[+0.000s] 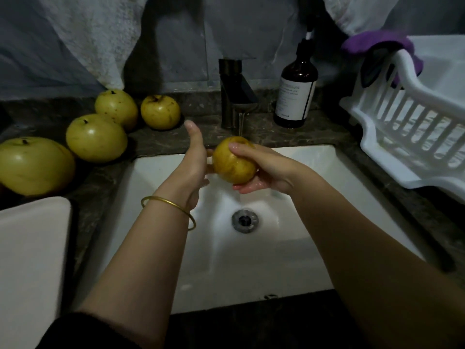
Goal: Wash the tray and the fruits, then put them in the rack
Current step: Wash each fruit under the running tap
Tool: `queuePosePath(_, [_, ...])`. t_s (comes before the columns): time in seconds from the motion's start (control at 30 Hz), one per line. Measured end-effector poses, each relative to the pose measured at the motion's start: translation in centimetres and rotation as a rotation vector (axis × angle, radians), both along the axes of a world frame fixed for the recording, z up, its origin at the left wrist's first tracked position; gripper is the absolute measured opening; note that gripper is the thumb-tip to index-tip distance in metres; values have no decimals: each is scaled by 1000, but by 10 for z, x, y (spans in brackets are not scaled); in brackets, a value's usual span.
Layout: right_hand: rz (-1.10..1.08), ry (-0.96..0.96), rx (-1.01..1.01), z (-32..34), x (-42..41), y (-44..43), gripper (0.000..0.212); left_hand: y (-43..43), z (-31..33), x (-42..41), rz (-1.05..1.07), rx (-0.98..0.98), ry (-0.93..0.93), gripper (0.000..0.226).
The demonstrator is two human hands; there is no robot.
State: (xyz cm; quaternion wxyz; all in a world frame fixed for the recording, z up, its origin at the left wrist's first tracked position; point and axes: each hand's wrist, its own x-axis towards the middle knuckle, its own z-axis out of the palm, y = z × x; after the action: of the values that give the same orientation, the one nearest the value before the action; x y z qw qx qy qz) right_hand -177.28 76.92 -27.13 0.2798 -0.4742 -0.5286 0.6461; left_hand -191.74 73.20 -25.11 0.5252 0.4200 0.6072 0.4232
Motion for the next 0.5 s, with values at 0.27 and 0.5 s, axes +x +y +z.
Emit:
queuePosePath(0.27, [35,250,-119,-5,-21,-11,70,-26,-11,-22,47,-25,-68,64])
queuePosePath(0.5, [9,170,-27,-8,-32,-12,64,-19,-14,-26,117,-49,-91,75])
